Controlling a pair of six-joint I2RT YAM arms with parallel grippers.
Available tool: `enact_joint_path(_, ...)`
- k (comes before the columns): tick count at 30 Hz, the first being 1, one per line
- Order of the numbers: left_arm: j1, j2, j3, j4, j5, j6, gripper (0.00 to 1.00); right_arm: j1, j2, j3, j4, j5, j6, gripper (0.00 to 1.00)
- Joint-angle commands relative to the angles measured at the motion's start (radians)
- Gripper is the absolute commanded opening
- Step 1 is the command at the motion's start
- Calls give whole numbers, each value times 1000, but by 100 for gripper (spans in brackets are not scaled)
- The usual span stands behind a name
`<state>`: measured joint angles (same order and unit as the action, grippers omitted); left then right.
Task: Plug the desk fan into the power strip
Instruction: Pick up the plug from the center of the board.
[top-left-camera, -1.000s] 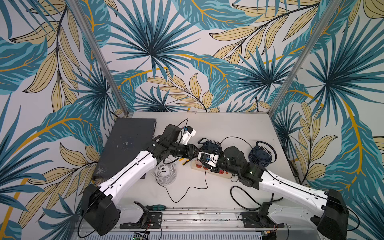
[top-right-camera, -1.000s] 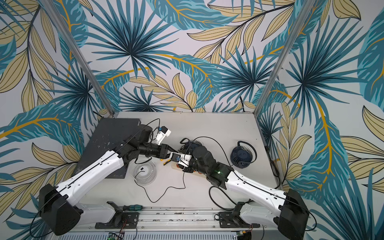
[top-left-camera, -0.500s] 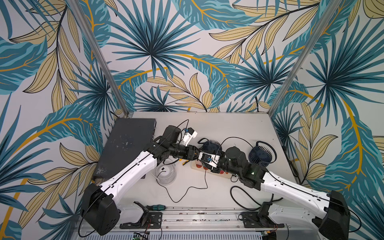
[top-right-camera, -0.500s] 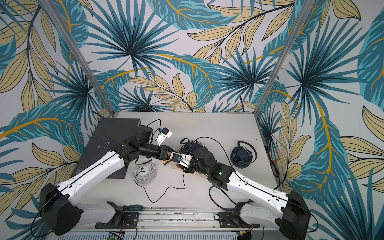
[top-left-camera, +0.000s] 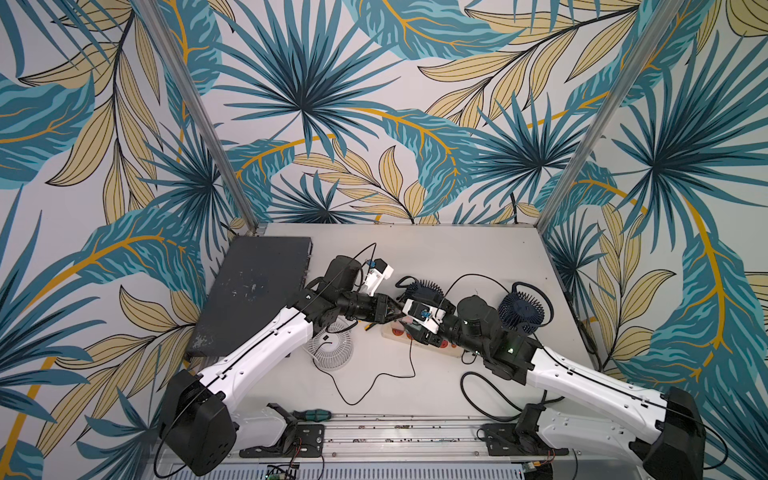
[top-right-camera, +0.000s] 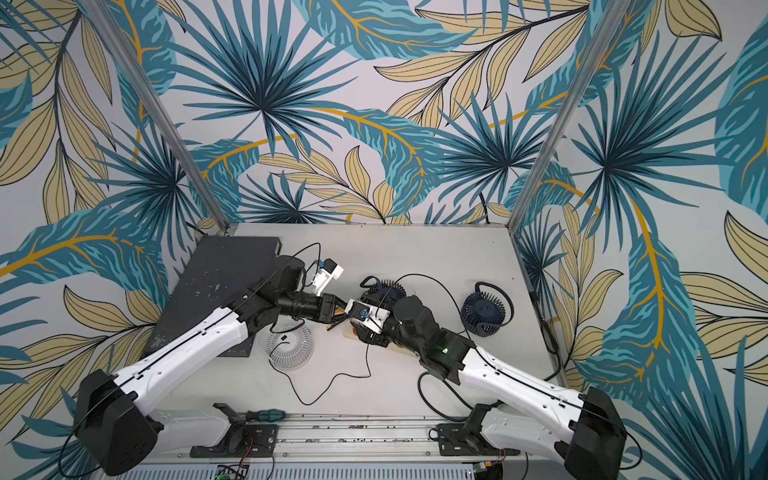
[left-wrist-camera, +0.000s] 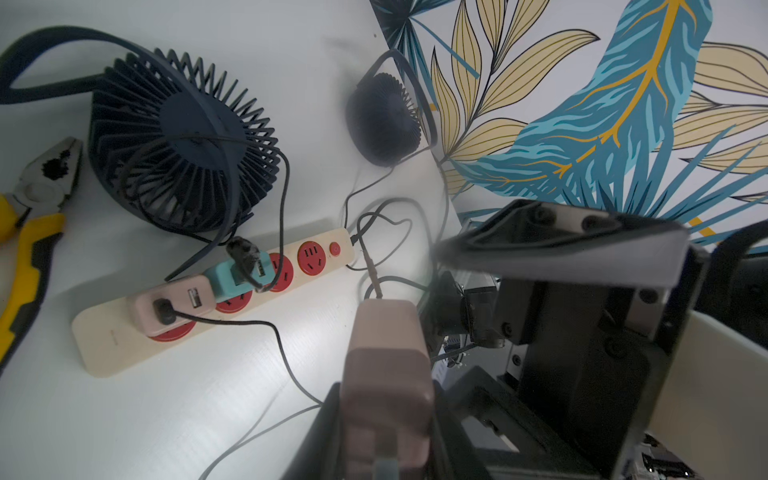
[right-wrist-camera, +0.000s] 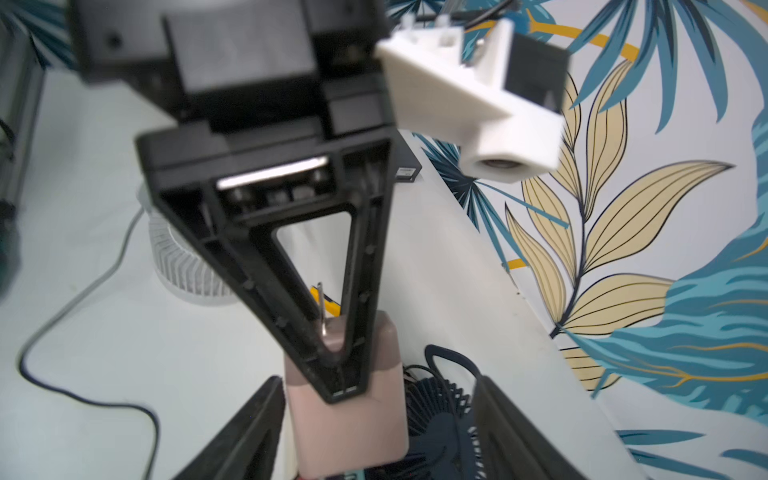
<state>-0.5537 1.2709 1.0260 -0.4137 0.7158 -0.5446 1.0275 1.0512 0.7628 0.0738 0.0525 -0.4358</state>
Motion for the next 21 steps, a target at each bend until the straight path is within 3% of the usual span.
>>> enact_joint_path(1, 17, -101, -51, 142, -97, -117, 9, -7, -79, -19, 85, 71, 213, 87)
enact_joint_path(5, 23, -185, -119, 331, -177, -243, 9, -53, -133, 0, 40, 41, 502, 98)
enact_joint_path(9, 22, -255, -137, 429, -248, -307, 9, -128, -147, 37, -31, -88, 833, 99)
enact_joint_path(15, 19, -319, -162, 586, -266, -407, 9, -196, -164, -38, 180, -347, 1253, 98)
enact_joint_path(21, 0, -310, -137, 618, -162, -418, 10, -230, -103, 43, 291, -511, 1374, 97)
